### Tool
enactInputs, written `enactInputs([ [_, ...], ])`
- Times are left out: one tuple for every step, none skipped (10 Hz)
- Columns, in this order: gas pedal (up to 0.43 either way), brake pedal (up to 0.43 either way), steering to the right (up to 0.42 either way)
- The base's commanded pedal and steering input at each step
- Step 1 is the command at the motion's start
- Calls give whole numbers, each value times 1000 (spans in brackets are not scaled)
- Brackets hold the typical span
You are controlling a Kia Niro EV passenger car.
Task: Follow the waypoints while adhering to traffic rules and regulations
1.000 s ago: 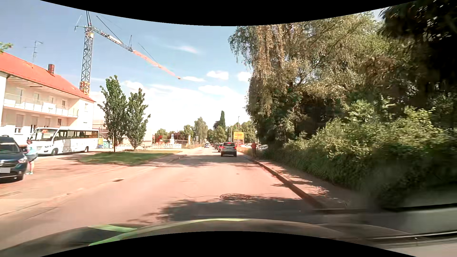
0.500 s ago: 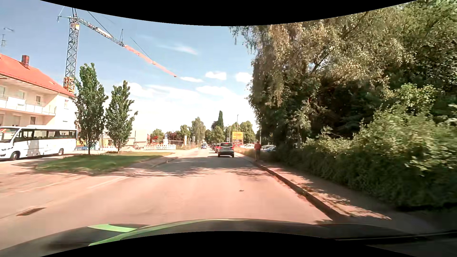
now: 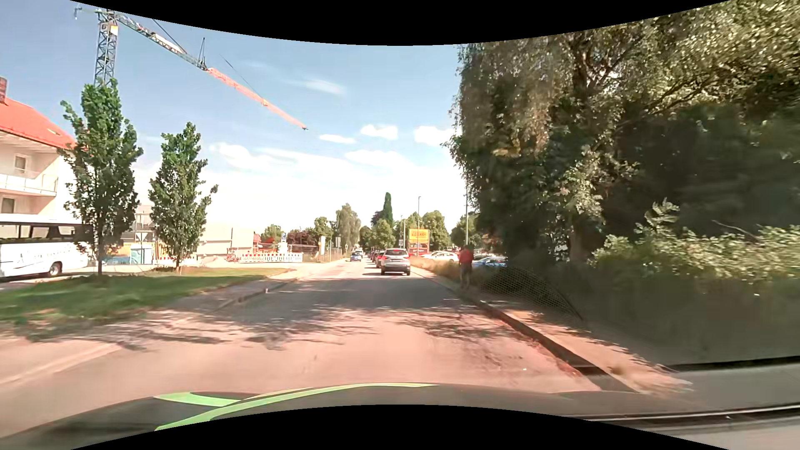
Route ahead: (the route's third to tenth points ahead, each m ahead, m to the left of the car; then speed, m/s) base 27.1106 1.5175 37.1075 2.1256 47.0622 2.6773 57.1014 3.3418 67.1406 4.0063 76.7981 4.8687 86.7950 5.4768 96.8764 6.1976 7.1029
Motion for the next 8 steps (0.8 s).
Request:
enactInputs([
  [0, 0, -7],
  [0, 0, -7],
  [0, 0, -7],
  [0, 0, -7],
  [0, 0, -7],
  [0, 0, -7],
  [0, 0, -7],
  [0, 0, -6],
])
